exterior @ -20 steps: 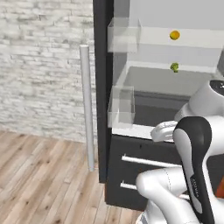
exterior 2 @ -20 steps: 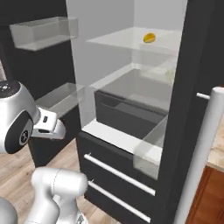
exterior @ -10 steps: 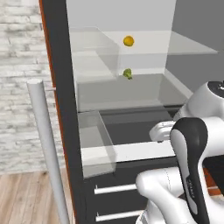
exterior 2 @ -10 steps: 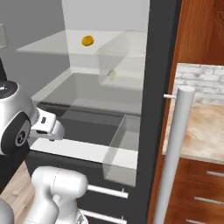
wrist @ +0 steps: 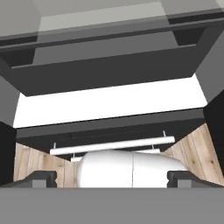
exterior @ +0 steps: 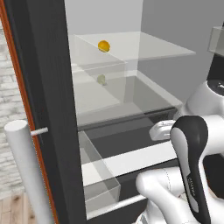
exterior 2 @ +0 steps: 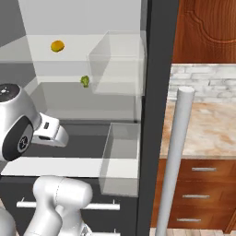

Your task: Pick up the tangerine and mango from the fridge and place one fruit on each plate on the dining counter.

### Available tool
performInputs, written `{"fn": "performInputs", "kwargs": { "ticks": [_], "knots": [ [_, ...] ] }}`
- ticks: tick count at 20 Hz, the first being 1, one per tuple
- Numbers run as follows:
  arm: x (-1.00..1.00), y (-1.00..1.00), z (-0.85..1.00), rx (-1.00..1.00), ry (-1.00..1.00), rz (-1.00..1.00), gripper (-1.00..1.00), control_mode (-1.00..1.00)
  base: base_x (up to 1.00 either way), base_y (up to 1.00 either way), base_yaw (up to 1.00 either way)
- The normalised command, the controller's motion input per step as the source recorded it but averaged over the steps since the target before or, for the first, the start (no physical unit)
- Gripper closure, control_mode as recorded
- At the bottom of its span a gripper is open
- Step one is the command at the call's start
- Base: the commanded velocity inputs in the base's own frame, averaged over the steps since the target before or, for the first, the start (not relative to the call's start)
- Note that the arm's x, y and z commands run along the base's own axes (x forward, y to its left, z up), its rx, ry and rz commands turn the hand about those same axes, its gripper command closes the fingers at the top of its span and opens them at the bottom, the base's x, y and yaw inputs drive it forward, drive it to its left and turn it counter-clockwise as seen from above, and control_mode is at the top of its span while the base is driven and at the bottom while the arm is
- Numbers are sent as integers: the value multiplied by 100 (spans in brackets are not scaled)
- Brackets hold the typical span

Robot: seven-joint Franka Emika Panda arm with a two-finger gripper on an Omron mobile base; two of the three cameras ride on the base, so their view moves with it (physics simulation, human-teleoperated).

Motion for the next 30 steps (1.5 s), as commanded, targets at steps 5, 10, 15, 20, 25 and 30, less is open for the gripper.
{"fn": "performInputs", "kwargs": {
  "ticks": [5, 10, 15, 20, 25, 30],
  "knots": [
    [0, 0, 0, 0, 0, 0, -100, 100, 60, 0, -2],
    [0, 0, 0, 0, 0, 0, -100, 100, 46, 0, 27],
    [0, 0, 0, 0, 0, 0, -100, 100, 22, -7, 15],
    [0, 0, 0, -1, -5, 0, -100, -100, -9, 0, 0],
    [-18, 0, 38, -20, -47, 0, -100, -100, 0, 0, 0],
    [-8, -14, 91, -7, -47, 8, -100, -100, 0, 0, 0]
  ]
}}
